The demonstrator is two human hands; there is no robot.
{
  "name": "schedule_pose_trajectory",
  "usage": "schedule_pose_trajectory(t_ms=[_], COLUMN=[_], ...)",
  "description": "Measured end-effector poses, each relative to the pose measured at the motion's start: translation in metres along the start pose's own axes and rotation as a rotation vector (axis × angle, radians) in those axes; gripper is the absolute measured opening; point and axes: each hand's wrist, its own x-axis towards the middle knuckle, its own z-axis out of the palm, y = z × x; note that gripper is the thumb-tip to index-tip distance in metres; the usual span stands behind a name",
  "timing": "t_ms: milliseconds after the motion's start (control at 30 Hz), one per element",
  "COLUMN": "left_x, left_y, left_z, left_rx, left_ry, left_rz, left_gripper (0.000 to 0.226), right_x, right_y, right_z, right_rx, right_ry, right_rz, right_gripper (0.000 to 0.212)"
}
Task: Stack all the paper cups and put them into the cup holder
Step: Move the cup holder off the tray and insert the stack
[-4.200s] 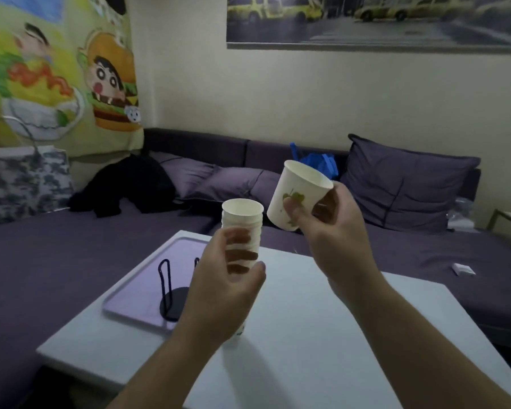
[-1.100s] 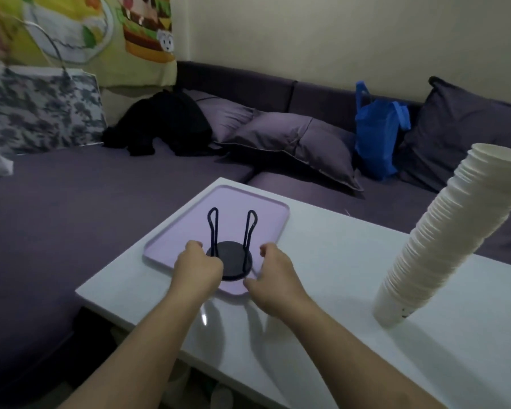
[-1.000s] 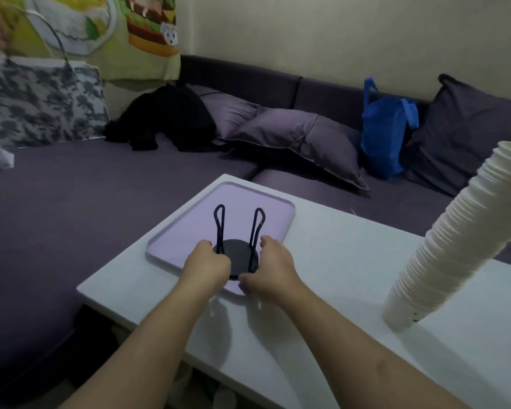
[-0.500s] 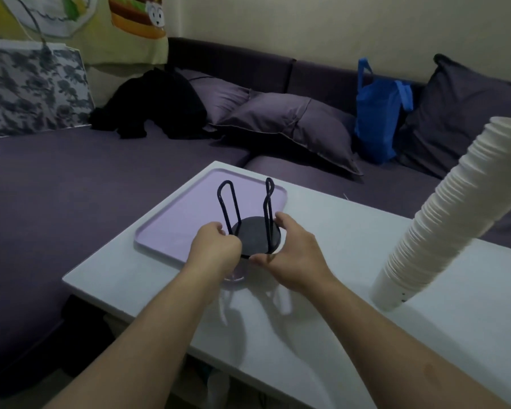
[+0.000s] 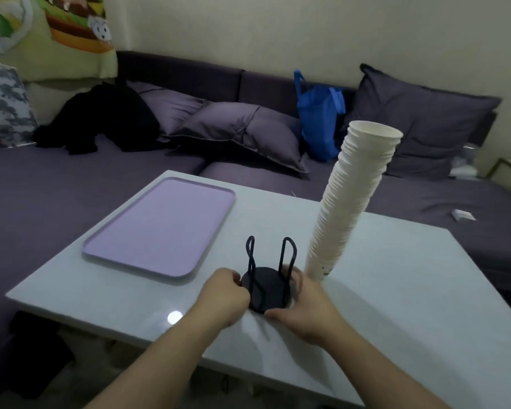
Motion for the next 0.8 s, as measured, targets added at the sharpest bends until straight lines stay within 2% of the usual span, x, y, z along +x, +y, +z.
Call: schedule_pose_trajectory(t_ms=[67, 167, 233, 300, 333, 400, 533, 600, 667, 767, 800], left_x=[0.002, 0.009, 0.014, 0.012, 0.01, 0.006, -0.009, -0.017, -0.026, -0.037, -0.04], left_y=[0.0, 0.003, 0.009, 0.02, 0.029, 0.046, 0.096, 0.124, 0.15, 0.183, 0.193], left_z=[0.007, 0.008, 0.004, -0.004, -0.009, -0.015, -0.017, -0.014, -0.009, -0.003, -0.001], left_rx=[0.011, 0.028, -0.018, -0.061, -0.1, -0.161, -0.197, -0.164, -0.08, 0.074, 0.119], left_ry=[0.016, 0.051, 0.111, 0.234, 0.285, 0.349, 0.41, 0.411, 0.399, 0.332, 0.306], left_rz=[-0.007, -0.009, -0.035, -0.012, 0.01, 0.088, 0.372, 0.554, 0.742, 0.982, 1.037], left_gripper=[0.022, 0.008, 0.036, 0.045, 0.044, 0.041, 0.035, 0.038, 0.051, 0.08, 0.086], right_x=[0.0, -0.001, -0.002, -0.006, -0.007, -0.008, -0.008, -0.005, 0.002, 0.015, 0.019], right_y=[0.006, 0.008, 0.009, 0.007, 0.008, 0.013, 0.029, 0.037, 0.042, 0.053, 0.055], right_z=[-0.001, -0.004, -0.01, -0.023, -0.032, -0.05, -0.076, -0.082, -0.081, -0.076, -0.076], right_rx=[0.002, -0.007, -0.025, -0.071, -0.092, -0.119, -0.143, -0.109, -0.016, 0.091, 0.115], right_ry=[-0.001, -0.038, -0.051, -0.096, -0.131, -0.156, -0.046, 0.03, 0.091, 0.089, 0.078], right_rz=[-0.02, -0.038, -0.04, 0.005, 0.057, 0.151, 0.314, 0.39, 0.437, 0.376, 0.334], right_gripper=[0.064, 0.056, 0.044, 0.034, 0.037, 0.044, 0.022, 0.027, 0.039, 0.085, 0.092])
